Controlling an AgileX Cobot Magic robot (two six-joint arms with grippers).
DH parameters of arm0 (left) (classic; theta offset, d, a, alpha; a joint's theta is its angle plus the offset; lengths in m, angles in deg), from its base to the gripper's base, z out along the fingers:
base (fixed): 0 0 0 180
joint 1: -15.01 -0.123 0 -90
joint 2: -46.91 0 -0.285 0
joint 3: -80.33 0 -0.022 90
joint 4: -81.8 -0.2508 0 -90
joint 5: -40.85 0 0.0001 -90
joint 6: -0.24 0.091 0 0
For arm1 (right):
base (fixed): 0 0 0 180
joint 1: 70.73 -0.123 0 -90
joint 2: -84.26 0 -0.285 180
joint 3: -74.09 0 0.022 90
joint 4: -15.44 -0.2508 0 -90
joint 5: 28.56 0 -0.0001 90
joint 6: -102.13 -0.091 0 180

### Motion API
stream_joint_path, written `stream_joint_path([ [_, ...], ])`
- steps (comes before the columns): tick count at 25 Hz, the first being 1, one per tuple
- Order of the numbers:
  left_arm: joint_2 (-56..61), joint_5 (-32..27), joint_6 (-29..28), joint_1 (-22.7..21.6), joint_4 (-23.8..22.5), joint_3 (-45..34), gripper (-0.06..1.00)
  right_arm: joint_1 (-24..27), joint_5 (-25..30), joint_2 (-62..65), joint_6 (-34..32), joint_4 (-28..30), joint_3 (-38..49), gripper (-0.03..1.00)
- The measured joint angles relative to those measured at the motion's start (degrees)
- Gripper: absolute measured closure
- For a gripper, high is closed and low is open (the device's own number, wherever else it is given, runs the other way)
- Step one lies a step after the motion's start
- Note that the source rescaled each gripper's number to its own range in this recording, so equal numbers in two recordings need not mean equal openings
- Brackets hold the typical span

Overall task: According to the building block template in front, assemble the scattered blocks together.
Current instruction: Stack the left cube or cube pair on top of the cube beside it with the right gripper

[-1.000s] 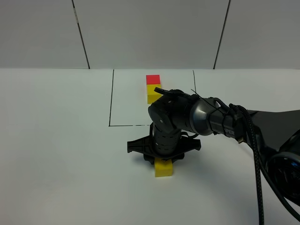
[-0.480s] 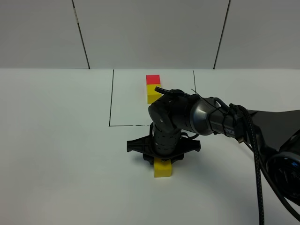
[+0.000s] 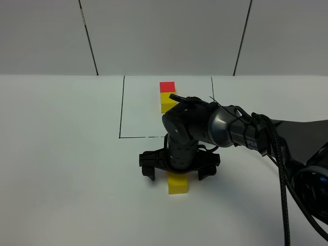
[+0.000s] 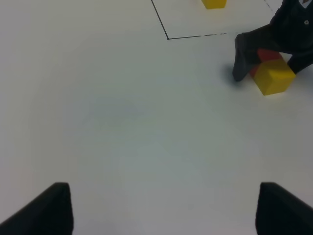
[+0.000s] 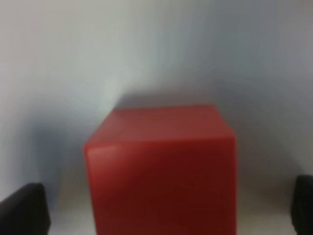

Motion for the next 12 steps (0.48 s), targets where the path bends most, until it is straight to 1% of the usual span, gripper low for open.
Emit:
stream_joint_path([
  [3,0.0,0.0,0.0,0.0,0.0,0.0,0.26,0.0,0.4,2.7,0.7,-1.1,0.0,-0.03],
  [5,0.0,0.0,0.0,0.0,0.0,0.0,0.26,0.0,0.2,5.8,2.9,-2.4,0.0,-0.03],
  [8,0.0,0.0,0.0,0.0,0.0,0.0,0.26,1.5,-0.5,11.2,6.2,-3.6,0.0,-0.03],
  [11,0.0,0.0,0.0,0.0,0.0,0.0,0.26,6.4,-0.4,15.1,7.9,-3.6,0.3,-0.03],
  [12,0.0,0.0,0.0,0.0,0.0,0.0,0.26,8.9,-0.4,16.2,8.3,-3.6,0.8,-0.03],
])
